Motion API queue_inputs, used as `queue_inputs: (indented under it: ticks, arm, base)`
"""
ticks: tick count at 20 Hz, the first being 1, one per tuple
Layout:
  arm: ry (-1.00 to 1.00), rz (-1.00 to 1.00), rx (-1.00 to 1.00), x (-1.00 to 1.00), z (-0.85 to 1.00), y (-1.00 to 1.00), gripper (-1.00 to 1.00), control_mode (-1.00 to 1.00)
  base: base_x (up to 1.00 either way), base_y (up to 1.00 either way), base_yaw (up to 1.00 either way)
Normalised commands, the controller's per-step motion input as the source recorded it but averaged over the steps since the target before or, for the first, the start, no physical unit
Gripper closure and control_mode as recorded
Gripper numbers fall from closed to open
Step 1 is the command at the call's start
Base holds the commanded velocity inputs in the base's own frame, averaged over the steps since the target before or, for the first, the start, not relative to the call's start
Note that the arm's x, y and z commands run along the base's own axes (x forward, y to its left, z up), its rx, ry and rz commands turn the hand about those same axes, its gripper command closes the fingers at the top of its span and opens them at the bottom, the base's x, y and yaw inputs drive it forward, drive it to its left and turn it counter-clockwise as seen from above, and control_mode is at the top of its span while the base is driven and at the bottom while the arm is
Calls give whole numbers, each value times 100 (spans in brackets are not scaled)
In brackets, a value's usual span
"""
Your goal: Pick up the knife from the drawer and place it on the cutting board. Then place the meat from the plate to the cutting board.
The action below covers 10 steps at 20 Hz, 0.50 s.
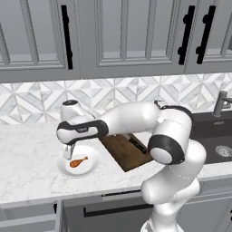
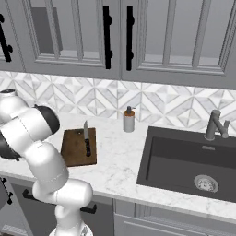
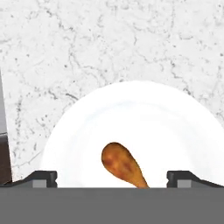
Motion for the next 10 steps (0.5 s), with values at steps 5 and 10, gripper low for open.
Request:
queue_inputs:
  ticks: [5,10]
  arm:
    - [16,1,-8,-13,-26,-15,-100,-100]
    - [9,0,-1,-21,-29,-35,-100,-100]
  base:
    - [0,0,0]
    - [0,0,0]
